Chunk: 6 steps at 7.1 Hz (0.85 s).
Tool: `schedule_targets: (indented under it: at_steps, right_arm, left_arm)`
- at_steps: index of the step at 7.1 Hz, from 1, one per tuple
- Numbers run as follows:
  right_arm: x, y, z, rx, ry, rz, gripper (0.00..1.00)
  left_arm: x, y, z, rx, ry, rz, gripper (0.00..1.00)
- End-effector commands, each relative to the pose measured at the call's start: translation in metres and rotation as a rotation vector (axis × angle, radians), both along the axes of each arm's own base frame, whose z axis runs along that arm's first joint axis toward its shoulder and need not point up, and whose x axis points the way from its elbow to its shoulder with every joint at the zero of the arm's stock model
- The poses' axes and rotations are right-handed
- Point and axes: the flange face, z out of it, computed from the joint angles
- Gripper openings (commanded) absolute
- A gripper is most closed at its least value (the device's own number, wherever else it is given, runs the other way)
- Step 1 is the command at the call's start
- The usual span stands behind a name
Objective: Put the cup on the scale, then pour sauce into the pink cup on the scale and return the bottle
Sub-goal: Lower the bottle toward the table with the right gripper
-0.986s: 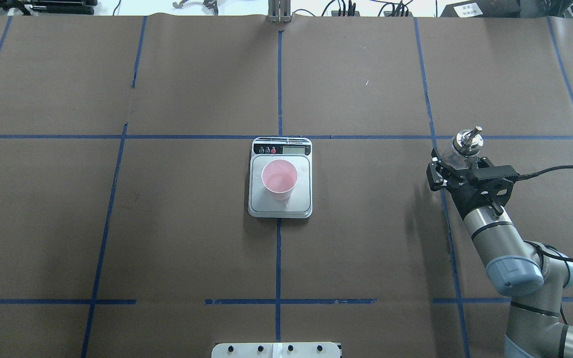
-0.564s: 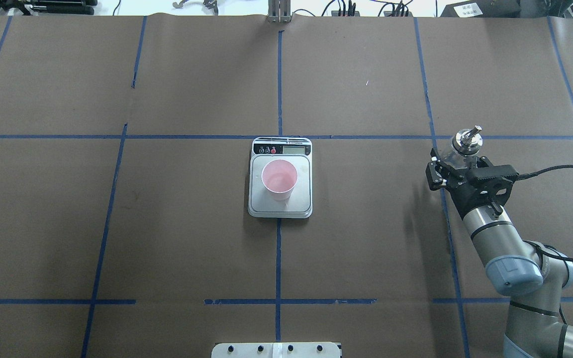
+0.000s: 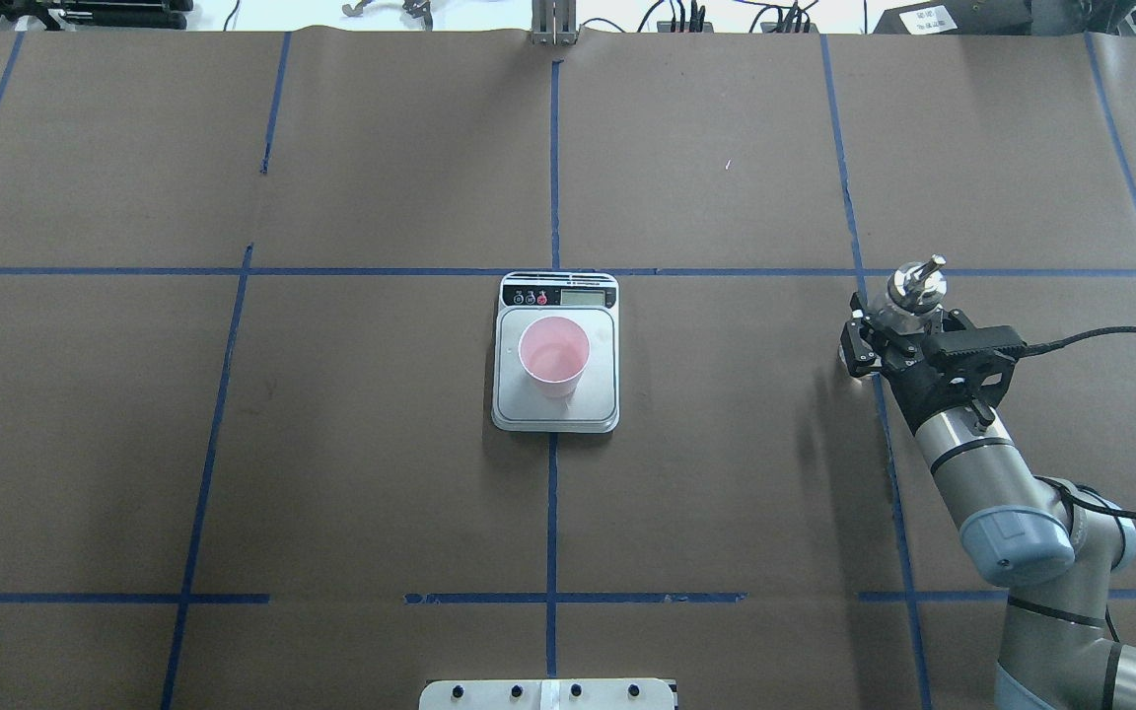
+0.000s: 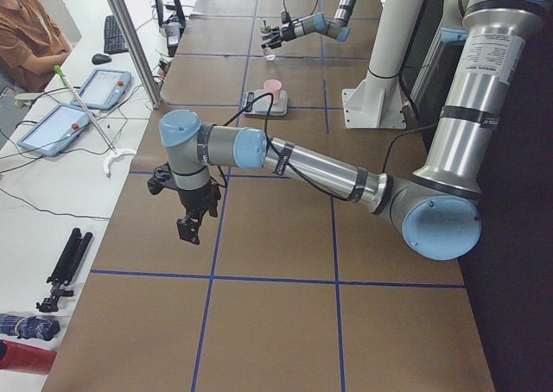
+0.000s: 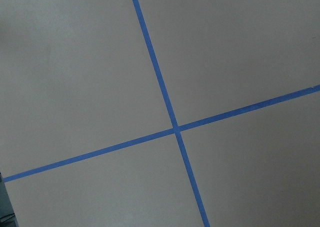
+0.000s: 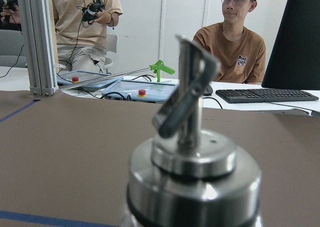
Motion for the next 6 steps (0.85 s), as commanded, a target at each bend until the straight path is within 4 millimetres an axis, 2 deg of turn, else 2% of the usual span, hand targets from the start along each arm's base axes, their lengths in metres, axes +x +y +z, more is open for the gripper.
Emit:
schedule_targets:
  at_steps: [1, 6]
  right_arm:
    - [-0.0010, 0.0002, 0.0007, -0.001, 0.002, 0.000, 1.00]
    - [0.0036, 0.0020, 0.0080, -0.003, 0.019, 0.006, 1.00]
  left_arm:
    - [0.0001, -0.0021, -0.0034, 0.002, 0.000, 0.000, 1.00]
    - [0.0002, -0.0042, -0.0068, 0.007, 0.000, 0.000, 1.00]
